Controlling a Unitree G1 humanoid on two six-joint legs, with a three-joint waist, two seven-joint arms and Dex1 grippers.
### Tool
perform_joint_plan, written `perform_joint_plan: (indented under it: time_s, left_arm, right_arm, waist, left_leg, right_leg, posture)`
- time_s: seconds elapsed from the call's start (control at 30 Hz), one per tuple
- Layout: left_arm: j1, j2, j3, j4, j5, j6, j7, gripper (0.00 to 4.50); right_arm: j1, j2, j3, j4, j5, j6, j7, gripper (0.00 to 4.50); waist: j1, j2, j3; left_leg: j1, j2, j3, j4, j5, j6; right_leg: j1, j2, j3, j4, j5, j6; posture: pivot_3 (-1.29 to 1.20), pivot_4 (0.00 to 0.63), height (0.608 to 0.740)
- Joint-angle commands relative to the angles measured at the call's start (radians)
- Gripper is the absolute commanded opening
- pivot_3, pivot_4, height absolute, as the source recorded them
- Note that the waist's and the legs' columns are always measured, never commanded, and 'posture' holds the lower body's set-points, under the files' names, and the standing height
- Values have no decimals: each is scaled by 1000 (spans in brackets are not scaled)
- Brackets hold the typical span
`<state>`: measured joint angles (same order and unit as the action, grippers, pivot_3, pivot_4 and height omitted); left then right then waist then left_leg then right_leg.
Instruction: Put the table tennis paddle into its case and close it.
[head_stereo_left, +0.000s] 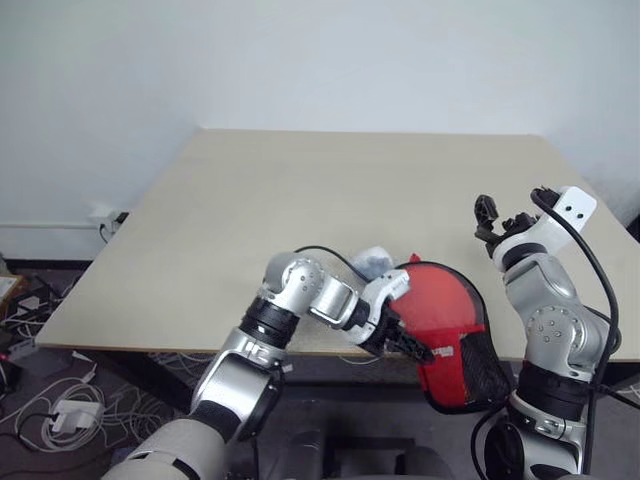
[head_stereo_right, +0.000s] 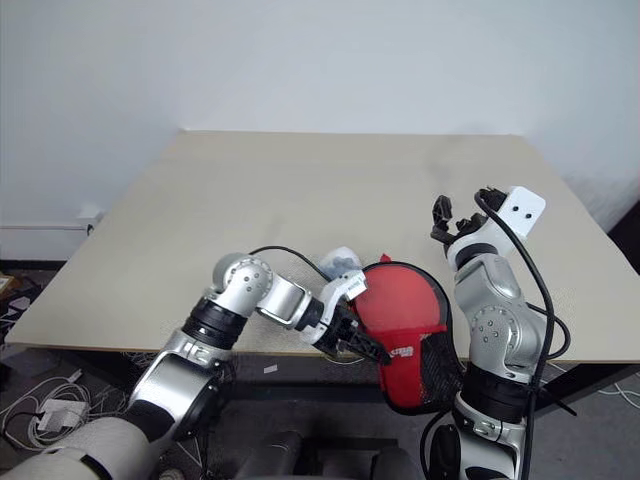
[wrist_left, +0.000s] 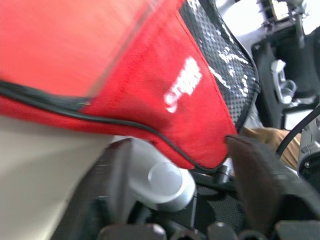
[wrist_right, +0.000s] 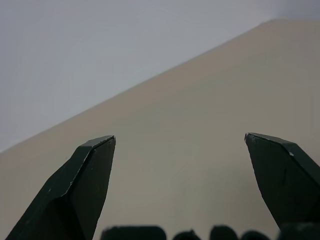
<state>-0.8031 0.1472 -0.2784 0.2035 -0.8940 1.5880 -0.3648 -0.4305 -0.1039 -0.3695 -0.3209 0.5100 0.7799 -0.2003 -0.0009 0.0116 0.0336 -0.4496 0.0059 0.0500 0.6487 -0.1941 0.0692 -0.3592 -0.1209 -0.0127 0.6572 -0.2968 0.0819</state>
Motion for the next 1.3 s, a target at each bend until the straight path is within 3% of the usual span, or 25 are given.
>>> perform_joint_plan:
  time_s: [0.03, 0.23, 0.43, 0.53, 0.8, 0.93, 1.1, 1.3]
  left_arm:
    - [-42, 108, 3, -137, 34, -117, -127, 3421]
    - [-54, 227, 7, -148, 141, -359, -295, 3421]
    - [-91, 218, 66, 51, 300, -606, -298, 3421]
    - [-95, 219, 37, 101, 389, -711, -326, 3458]
    - [-107, 128, 52, 264, 515, -838, -331, 3458]
    - [-116, 73, 66, 324, 529, -840, -347, 3458]
    - [-123, 43, 29, 409, 595, -855, -367, 4474]
    - [-153, 23, 38, 502, 629, -816, -398, 4474]
  right_arm:
    - [7, -80, 97, -12, -25, 54, 81, 4500]
    - [95, -118, 176, -61, 1, 119, 162, 4500]
    - [160, -99, 199, -30, 27, 162, 223, 4500]
    - [187, -91, 218, -18, 1, 142, 234, 3873]
    - [227, -93, 257, 34, -33, 139, 265, 976]
    - [229, -93, 276, 52, -54, 145, 269, 976]
    - [234, -83, 290, 44, -67, 149, 271, 932]
    - [242, -76, 281, 29, -76, 161, 272, 932]
  waist:
    - [-4, 0, 0]
    - [2, 0, 0]
    - [2, 0, 0]
    - [2, -1, 1]
    - [3, -3, 2]
    - [3, -4, 3]
    - [2, -4, 2]
    - [2, -6, 2]
  left_leg:
    - [0, 0, 0, 0, 0, -1]
    - [1, 0, 1, -3, 1, -2]
    - [1, 0, 0, -2, 1, -2]
    - [1, 0, 1, -2, 3, 2]
    - [0, 0, 0, -2, 0, 7]
    - [0, 0, 0, -2, 0, 7]
    - [1, 1, 0, -2, 0, 8]
    - [1, 1, -1, -1, 0, 8]
  right_leg:
    - [0, 0, 0, 0, 0, 0]
    - [0, 0, -1, -1, 0, 0]
    - [0, 0, -1, -2, 0, -1]
    - [0, 0, 0, -1, 0, -1]
    - [0, 0, -1, -1, 0, 0]
    - [0, 0, -1, -1, 0, 0]
    - [0, 1, -1, -1, 0, 0]
    - [1, 1, -2, -1, 0, 0]
  posture:
    - [0, 0, 715]
    - [0, 0, 715]
    - [0, 0, 715]
    - [0, 0, 715]
    - [0, 0, 715]
    - [0, 0, 715]
    - [0, 0, 715]
    - [0, 0, 715]
